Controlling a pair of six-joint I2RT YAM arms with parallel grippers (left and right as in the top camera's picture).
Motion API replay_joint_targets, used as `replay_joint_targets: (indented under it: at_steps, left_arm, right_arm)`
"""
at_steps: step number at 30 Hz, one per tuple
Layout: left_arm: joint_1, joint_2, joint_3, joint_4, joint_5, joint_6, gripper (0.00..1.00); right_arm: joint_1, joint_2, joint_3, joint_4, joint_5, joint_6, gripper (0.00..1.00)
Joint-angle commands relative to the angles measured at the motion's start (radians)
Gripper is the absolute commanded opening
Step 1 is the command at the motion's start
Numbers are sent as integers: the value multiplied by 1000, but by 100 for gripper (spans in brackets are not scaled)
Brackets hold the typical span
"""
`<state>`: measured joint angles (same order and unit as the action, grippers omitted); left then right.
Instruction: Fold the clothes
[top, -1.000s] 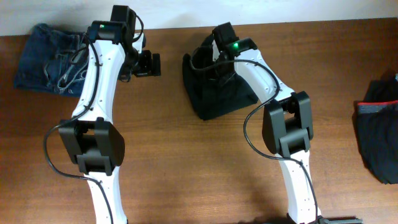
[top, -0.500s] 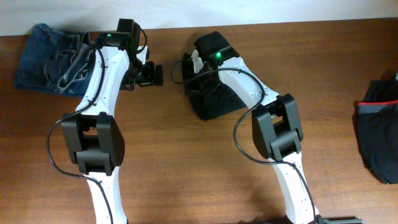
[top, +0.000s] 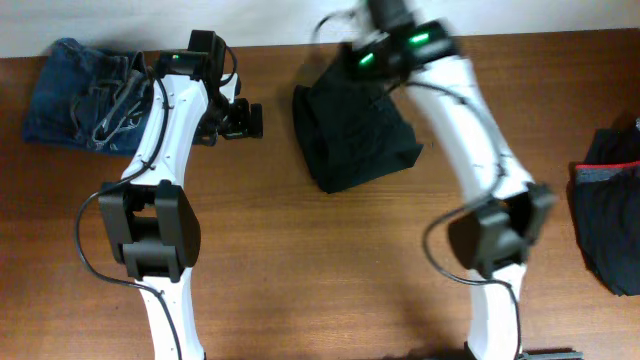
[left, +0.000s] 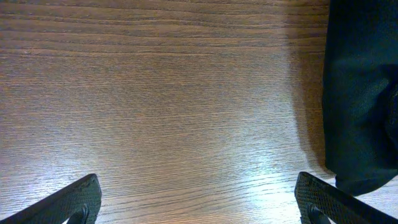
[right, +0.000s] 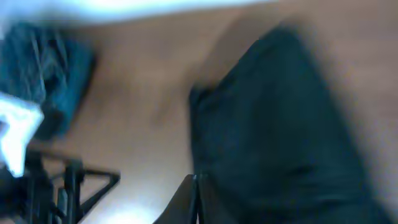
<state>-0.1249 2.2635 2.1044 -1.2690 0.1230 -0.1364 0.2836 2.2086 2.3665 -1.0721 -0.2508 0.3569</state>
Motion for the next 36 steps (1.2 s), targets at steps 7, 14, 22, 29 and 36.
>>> replay_joint_targets:
  at_steps: [7, 14, 22, 29, 36]
  left_arm:
    - [-2, -32, -6, 31, 11, -5, 99]
    - [-1, -32, -6, 30, 11, -5, 99]
    - [-2, -32, -6, 29, 11, -5, 99]
    - [-1, -32, -6, 20, 11, -5, 99]
    - [-1, -32, -6, 19, 10, -5, 99]
  right_arm:
    - [-245, 143, 10, 10, -80, -8, 5]
    - [-193, 290, 8, 51, -200, -8, 4]
    - [-97, 336, -7, 32, -223, -8, 4]
    - [1, 336, -53, 5, 133, 71, 4]
    - [69, 336, -272, 165, 301, 185, 4]
